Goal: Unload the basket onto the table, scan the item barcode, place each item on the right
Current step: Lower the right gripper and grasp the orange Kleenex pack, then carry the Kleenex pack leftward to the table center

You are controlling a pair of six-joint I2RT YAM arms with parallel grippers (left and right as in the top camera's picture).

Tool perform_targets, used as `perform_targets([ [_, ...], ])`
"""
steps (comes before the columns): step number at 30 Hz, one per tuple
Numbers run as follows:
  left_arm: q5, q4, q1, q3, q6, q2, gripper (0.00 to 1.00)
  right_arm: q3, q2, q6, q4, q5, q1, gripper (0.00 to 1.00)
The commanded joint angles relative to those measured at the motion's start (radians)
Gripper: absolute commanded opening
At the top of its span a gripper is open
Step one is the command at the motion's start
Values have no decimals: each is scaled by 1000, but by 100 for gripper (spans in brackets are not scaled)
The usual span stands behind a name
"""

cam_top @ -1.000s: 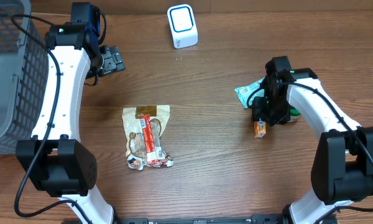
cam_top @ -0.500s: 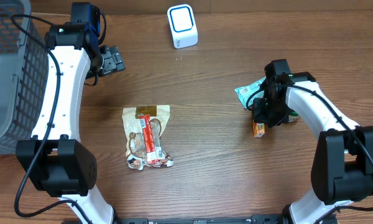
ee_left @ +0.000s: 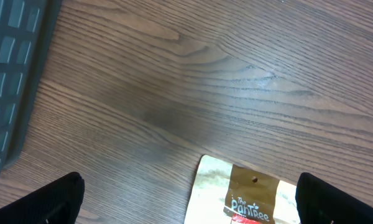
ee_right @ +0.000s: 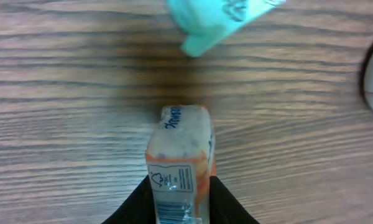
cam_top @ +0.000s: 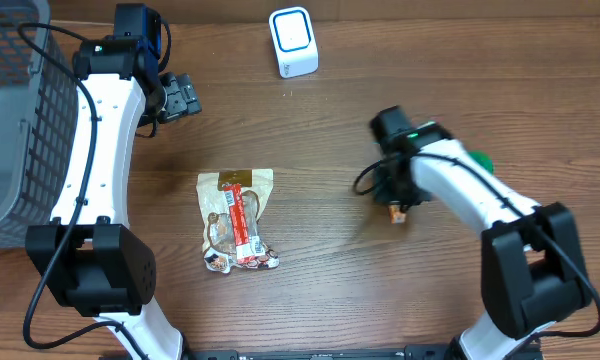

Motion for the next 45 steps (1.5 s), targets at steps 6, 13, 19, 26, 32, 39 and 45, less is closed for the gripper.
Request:
perform_targets([
  [6, -13, -2, 2, 10, 12, -4, 100, 6, -3, 245, 3, 314, 251, 25],
  [13, -13, -2, 2, 10, 12, -4, 100, -5, -3, 341, -36, 453, 335, 24],
  [19, -13, -2, 2, 10, 12, -4, 99, -5, -3, 369, -77, 494, 333, 24],
  [26, -13, -2, 2, 10, 12, -4, 100, -5, -1, 383, -62, 469, 333, 24],
  [32, -13, -2, 2, 10, 12, -4, 100, -5, 10, 382, -75, 476, 333, 24],
  [39, -13, -2, 2, 10, 12, -4, 100, -5, 90, 377, -68, 493, 333, 27],
  [45, -13, -2, 2, 10, 12, -4, 100, -3, 116, 351, -11, 436, 333, 32],
])
